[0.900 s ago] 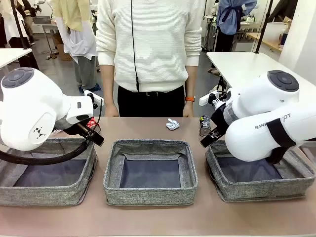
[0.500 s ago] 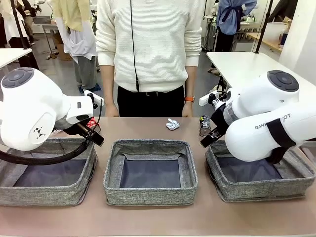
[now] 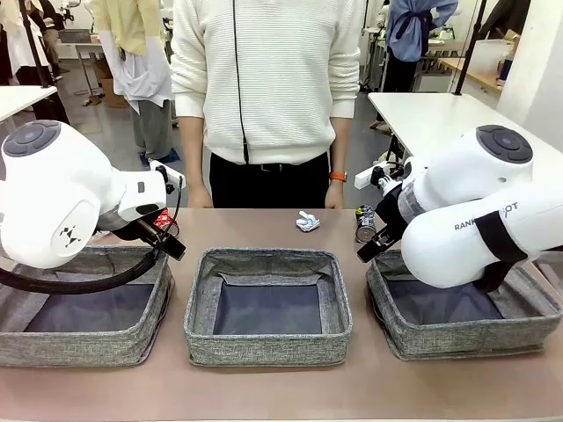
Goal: Sort the waste into the appropriate baskets.
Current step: Pick up the waste item pointed out by the person.
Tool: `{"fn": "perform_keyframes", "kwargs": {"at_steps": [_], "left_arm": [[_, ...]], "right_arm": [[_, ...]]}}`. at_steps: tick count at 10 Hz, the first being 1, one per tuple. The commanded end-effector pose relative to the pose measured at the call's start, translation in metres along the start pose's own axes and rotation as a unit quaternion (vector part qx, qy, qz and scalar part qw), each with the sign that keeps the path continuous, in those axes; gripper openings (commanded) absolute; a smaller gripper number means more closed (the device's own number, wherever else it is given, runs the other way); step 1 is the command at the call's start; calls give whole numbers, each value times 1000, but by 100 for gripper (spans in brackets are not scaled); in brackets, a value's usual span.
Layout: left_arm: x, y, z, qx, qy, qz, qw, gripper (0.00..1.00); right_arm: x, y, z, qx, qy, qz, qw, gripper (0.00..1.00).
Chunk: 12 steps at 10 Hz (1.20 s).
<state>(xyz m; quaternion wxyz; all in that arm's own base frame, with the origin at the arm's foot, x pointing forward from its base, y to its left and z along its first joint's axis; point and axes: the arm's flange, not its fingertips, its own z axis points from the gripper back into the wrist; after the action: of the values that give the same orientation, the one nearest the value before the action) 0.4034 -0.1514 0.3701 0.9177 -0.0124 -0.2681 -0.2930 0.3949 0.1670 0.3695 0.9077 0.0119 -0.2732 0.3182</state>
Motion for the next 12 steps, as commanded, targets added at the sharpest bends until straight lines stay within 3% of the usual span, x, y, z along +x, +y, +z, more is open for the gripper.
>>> {"fn": "perform_keyframes", "kwargs": {"at_steps": [1, 2, 3, 4, 5, 6, 7, 8, 9, 10, 11, 12], "left_arm": [[0, 0, 0, 0, 0, 0, 1000, 100], [-6, 12, 55, -20, -32, 3, 999, 100], [-12, 7, 119, -40, -64, -14, 997, 100], [-20, -8, 169, -15, -84, -20, 996, 100], [-35, -16, 189, 12, -75, 18, 997, 100], [29, 2, 97, -17, -65, -7, 998, 100], [29, 2, 97, -17, -65, -7, 998, 100], [26, 0, 170, -6, -86, -3, 996, 100], [28, 3, 159, -98, -34, -20, 994, 100], [19, 21, 161, -189, 17, -23, 981, 100], [-3, 51, 164, -256, 37, 8, 966, 100], [-29, 83, 162, -338, 38, 16, 940, 100]], "right_arm": [[10, -4, 24, -14, 29, -26, 999, 100], [12, -13, 75, 5, 30, -15, 999, 100], [9, -25, 133, -4, -3, -17, 1000, 100], [-4, -32, 184, -3, -42, -29, 999, 100], [-19, -29, 211, -55, -50, -42, 996, 100], [14, -25, 118, -10, -11, -27, 1000, 100], [14, -25, 118, -10, -11, -27, 1000, 100], [4, -31, 195, -28, -42, -37, 998, 100], [-2, -33, 186, -10, -33, -53, 998, 100], [-17, -47, 192, 27, -25, -72, 997, 100], [-39, -70, 198, 94, -45, -131, 986, 100], [-64, -99, 203, 168, -52, -205, 963, 100]]}}
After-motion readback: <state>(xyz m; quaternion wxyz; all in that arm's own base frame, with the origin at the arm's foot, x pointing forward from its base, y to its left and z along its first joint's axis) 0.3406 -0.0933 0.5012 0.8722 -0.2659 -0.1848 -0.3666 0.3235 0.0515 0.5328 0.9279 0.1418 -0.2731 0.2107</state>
